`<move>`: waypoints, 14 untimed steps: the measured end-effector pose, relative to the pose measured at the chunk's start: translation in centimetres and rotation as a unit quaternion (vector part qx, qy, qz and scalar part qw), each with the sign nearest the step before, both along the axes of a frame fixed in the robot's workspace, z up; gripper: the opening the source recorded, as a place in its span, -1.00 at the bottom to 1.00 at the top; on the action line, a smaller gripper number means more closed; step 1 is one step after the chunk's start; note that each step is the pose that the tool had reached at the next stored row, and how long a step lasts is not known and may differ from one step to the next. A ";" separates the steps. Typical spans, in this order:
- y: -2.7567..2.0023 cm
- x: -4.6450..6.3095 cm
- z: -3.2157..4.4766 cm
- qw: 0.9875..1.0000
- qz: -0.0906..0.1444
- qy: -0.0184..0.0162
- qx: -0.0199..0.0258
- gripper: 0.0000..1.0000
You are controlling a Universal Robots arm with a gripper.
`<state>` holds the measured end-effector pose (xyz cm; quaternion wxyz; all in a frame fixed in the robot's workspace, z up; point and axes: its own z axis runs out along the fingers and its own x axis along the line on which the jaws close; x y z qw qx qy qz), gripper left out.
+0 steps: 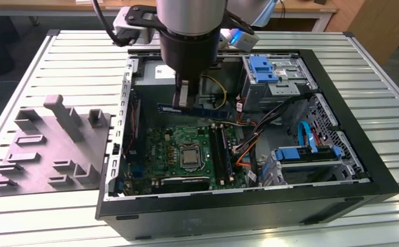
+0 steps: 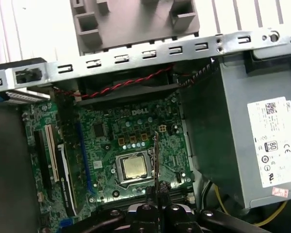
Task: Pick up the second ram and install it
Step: 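Insert the second ram into the second slot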
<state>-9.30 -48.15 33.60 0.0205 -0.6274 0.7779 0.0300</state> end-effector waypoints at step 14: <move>0.00 0.0 -0.29 0.992 -0.127 0.000 0.000 -0.73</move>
